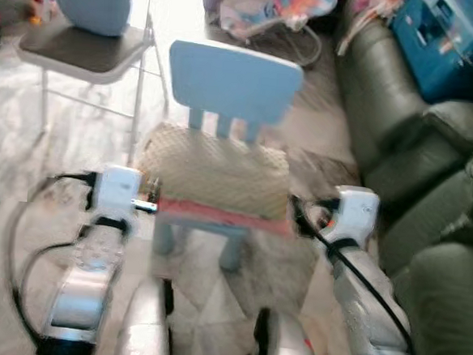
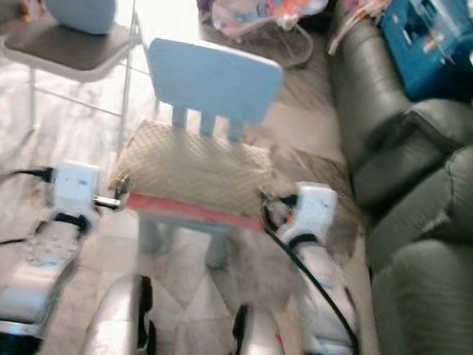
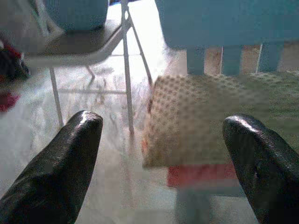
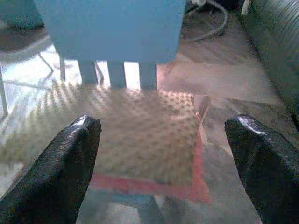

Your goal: Move the pillow to the sofa

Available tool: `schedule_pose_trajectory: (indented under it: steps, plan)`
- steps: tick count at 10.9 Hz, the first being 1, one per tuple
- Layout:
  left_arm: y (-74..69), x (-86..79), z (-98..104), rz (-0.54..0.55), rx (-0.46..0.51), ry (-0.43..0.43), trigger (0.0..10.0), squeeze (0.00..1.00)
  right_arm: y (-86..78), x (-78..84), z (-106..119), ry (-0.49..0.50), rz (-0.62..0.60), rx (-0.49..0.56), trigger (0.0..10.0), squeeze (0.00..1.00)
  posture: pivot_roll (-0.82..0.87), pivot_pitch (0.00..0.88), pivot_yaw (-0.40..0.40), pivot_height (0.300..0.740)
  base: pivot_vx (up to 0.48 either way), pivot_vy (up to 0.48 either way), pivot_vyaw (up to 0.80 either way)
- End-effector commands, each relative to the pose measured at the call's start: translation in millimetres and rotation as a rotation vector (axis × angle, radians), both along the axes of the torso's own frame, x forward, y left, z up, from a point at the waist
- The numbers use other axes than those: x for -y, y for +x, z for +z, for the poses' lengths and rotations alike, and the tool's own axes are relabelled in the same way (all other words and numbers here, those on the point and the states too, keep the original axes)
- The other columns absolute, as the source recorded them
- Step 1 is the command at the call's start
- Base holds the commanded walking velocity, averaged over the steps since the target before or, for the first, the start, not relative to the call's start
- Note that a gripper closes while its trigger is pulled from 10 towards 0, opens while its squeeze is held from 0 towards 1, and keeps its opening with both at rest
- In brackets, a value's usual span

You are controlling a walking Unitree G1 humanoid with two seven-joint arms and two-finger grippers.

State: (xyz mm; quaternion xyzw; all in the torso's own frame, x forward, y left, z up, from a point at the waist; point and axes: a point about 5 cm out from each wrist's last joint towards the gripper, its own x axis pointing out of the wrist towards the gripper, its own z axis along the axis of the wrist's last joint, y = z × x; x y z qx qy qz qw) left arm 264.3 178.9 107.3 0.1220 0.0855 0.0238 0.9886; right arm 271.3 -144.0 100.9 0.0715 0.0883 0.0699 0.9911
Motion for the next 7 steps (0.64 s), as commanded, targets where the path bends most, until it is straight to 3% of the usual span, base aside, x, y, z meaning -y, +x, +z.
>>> schedule_pose_trajectory:
  steps: [1, 5, 7]
  plan:
    - [0.5, 10.5, -1, -0.038, -0.002, -0.013, 10.0, 0.00, -4.1, 13.3, -3, -0.014, -0.039, -0.011, 10.0, 0.00, -0.05, 0.110, -0.081, 0.625, 0.300, 0.375, 0.00]
    - [-0.2, 19.3, 0, -0.097, 0.005, -0.046, 10.0, 0.00, -3.3, 15.2, -4, -0.023, -0.058, -0.017, 10.0, 0.00, -0.06, 0.126, -0.080, 0.625, 0.469, 0.000, 0.00]
    - [-0.6, 20.7, 0, -0.111, -0.001, -0.044, 10.0, 0.00, -3.0, 15.4, -4, -0.025, -0.060, -0.016, 10.0, 0.00, -0.05, 0.131, -0.080, 0.625, 0.000, 0.000, 0.00]
